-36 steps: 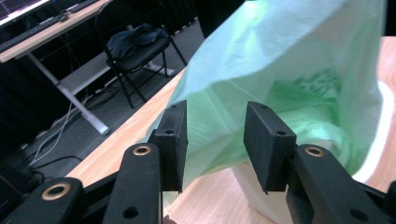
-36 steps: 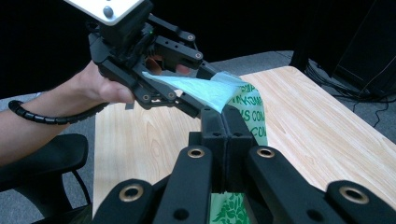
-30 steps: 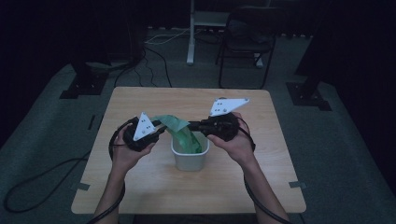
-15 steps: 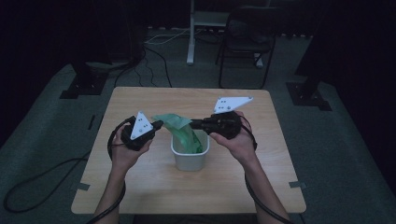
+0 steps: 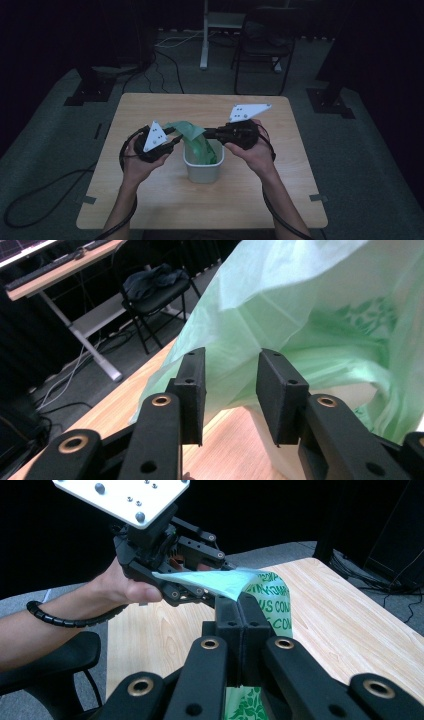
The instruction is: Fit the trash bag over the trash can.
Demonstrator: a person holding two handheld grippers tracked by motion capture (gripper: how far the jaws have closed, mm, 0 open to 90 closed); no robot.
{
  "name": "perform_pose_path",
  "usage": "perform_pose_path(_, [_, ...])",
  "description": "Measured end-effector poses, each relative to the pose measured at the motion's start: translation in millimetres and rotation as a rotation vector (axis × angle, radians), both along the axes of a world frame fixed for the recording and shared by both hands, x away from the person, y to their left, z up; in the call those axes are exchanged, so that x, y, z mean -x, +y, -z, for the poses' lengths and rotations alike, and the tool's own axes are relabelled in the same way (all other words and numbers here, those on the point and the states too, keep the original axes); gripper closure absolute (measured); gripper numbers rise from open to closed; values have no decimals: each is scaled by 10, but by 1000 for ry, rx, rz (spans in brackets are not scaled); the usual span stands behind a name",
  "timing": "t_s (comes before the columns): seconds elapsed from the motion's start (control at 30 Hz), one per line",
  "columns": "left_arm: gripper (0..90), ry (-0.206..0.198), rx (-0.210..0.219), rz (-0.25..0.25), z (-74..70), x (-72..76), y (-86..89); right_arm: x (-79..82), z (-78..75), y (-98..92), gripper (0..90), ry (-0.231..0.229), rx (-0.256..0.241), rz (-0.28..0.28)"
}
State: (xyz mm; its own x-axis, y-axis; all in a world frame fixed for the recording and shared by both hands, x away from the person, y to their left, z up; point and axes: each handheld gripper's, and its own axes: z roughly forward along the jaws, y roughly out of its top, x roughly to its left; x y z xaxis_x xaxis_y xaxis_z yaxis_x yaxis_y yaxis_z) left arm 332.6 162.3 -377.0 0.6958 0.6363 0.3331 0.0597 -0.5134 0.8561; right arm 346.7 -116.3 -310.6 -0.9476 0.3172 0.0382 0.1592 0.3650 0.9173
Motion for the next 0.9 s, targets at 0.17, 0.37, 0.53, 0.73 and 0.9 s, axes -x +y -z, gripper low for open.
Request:
perform_pose_path(0.17, [649,-9,9,-4,-25,-3,-14,3,9,20,900,6,-2,-9])
perform_pose_path(0.37, [839,-18,7,-46,-14,-39,-23,10,2,26,900,8,-13,-20])
perform_pose_path(0.53, [900,-10,23,-53,-22,-28,2,-9,9,-25,900,14,-21,-9])
perform_pose_path(0.73, [900,5,30,-67,-2,-23,65,-60,34,-85,900,32,-25,32])
perform_pose_path(0.9, [900,30,34,-81,59,-8,183,-150,89,-207,900,63,-27,98])
